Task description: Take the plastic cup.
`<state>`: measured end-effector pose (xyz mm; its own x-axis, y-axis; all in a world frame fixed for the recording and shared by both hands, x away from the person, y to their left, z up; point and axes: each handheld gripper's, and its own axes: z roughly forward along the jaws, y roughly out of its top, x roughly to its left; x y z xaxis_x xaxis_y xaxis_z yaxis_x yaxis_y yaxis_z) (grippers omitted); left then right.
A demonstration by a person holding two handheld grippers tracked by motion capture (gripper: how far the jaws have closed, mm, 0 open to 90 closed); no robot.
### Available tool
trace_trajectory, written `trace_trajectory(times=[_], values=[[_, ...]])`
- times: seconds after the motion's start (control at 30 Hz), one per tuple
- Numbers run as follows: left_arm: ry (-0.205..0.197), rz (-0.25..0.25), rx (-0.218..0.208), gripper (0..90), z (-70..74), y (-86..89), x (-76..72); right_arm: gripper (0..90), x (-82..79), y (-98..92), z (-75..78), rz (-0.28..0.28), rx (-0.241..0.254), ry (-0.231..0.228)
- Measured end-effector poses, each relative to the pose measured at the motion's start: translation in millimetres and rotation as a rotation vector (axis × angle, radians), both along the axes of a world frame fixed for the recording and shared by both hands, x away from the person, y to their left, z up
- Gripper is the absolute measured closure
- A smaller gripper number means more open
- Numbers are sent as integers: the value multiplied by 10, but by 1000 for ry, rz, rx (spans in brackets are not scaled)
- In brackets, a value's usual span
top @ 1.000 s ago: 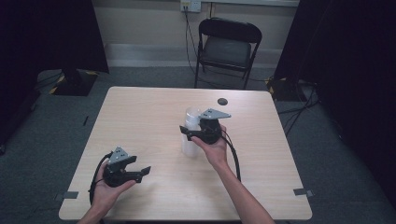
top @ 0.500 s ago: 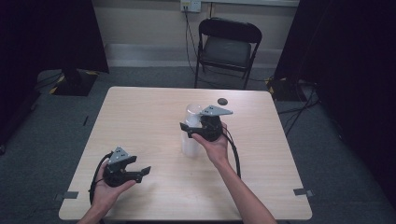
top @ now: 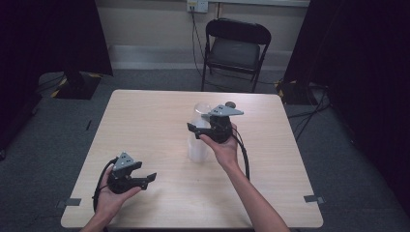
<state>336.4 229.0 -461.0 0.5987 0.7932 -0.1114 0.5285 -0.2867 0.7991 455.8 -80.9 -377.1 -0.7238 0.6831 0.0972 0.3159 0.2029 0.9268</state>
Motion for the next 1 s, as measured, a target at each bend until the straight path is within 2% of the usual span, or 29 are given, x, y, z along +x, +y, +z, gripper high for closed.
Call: trace_trajectory(times=[0.33, 0.5, 0.67, 0.8, 0.93, 1.0], values=[[-4, 4, 0, 255, -7, -6, 5, 313, 2, -7, 98, -5, 7, -5], [-6, 0, 11, 254, -10, -3, 15, 313, 17, -56, 183, -16, 42, -11], [-7, 0, 12, 253, -12, -8, 16, 315, 20, -44, 218, -7, 35, -14], [-12, 2, 9, 253, -6, -12, 3, 317, 23, -42, 241, -10, 52, -13], [-17, 7, 0, 253, -2, -1, 6, 317, 27, -44, 275, -11, 50, -19], [-15, 8, -13, 256, 2, 2, 3, 317, 28, -52, 306, -21, 38, -36]])
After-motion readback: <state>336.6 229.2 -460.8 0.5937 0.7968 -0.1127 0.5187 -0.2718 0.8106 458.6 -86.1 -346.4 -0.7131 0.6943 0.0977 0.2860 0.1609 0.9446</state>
